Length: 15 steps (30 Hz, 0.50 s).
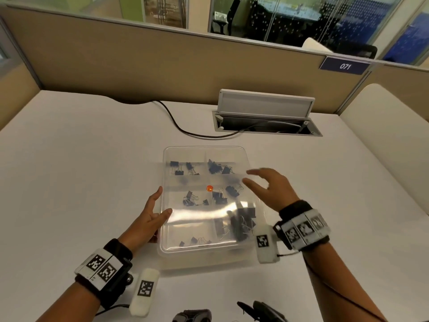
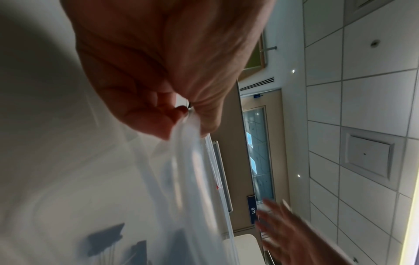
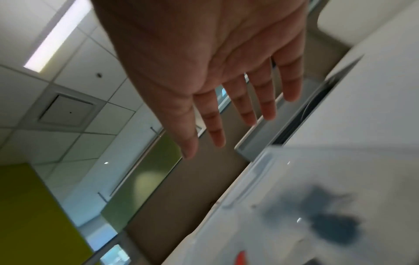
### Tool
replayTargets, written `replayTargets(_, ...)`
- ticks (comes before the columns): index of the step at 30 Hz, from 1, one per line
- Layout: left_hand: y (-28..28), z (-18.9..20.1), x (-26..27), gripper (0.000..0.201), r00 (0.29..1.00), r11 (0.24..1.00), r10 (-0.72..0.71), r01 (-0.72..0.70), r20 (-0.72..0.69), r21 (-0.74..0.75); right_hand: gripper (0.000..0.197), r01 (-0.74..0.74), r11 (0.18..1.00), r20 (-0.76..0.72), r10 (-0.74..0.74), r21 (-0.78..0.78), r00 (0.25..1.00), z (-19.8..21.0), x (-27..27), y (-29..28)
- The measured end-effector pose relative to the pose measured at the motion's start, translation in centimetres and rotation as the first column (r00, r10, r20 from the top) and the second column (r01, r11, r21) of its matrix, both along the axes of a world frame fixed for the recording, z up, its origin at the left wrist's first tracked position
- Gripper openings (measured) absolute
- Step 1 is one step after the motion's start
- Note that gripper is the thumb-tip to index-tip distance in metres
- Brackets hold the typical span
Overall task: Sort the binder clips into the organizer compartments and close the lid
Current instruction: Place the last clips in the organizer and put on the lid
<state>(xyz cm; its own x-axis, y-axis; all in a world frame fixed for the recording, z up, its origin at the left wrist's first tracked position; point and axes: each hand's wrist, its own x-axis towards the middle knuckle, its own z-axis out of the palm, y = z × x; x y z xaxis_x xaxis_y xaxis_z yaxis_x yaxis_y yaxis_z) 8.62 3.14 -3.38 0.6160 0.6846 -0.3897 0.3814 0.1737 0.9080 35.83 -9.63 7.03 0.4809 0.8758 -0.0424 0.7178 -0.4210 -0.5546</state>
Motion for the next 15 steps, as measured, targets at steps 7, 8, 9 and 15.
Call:
replayTargets(7,-0.3,0.2,-0.1,0.054,0.999,1.000,-0.006,0.004,0.038,0.028,0.086,-0.067,0.910,0.041,0.091,-0.409,0.995,-2.6,-1.8,10.2)
replayTargets(8,-0.4,0.3,-0.1,0.054,0.999,1.000,-0.010,0.008,0.041,0.028,0.091,-0.076,0.878,0.063,0.119,-0.472,0.991,-3.1,-1.9,10.8)
replayTargets(9,-0.4,0.3,-0.1,0.054,0.999,0.999,-0.012,0.011,0.043,0.031,0.095,-0.084,0.852,0.072,0.141,-0.517,0.987,-3.4,-1.9,11.2)
replayTargets(15,-0.3,0.0,-0.2,0.055,0.999,1.000,0.001,-0.001,0.039,0.020,0.100,-0.099,0.815,0.107,0.193,-0.571,0.975,-4.2,-1.5,12.0)
